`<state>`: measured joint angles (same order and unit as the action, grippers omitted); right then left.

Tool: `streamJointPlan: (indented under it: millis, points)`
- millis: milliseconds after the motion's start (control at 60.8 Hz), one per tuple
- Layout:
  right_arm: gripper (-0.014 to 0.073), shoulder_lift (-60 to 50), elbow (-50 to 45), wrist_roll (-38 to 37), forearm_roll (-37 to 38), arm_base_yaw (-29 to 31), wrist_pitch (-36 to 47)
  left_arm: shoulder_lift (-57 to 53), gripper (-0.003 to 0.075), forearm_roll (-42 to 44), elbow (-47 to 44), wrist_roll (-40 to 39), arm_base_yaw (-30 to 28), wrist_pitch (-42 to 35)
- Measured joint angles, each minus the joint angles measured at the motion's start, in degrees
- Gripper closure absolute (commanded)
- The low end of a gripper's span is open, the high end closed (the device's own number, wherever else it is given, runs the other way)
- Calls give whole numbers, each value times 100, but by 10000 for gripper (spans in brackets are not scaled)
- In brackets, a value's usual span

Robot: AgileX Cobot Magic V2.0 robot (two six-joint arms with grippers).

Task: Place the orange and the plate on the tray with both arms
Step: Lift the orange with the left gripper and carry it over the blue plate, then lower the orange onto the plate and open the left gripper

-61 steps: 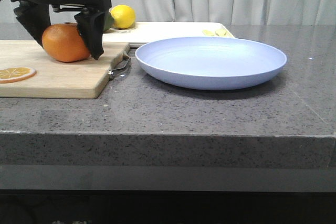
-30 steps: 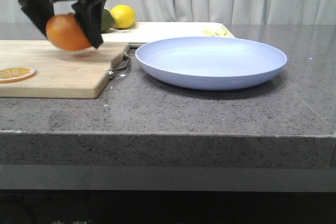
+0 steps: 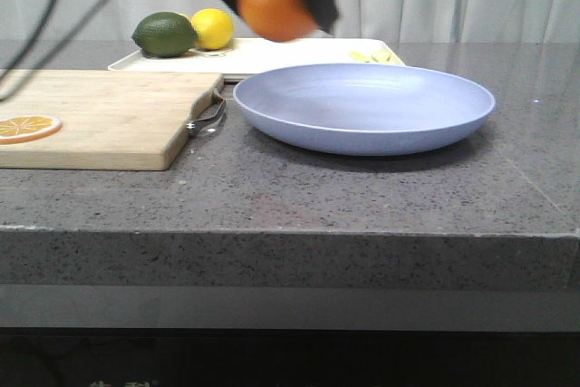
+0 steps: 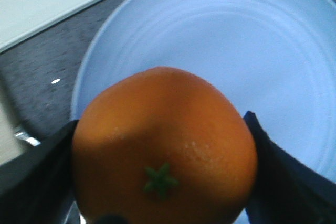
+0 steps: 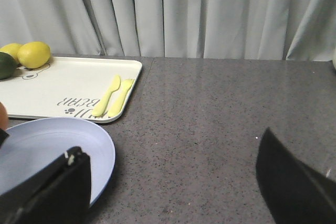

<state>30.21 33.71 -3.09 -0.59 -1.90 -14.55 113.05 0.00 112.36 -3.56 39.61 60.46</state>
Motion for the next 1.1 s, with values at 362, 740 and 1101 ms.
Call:
streamJointPlan:
  millis: [362, 740, 1101]
  points:
    - [-49, 0, 0, 0, 0, 0, -9, 630, 297, 0, 0, 0, 333, -506]
    - [-49, 0, 0, 0, -9, 0, -9, 734, 48, 0, 0, 0, 397, -583]
    - [-49, 0, 0, 0, -9, 0, -9, 711, 353, 472, 1085, 0, 410, 572]
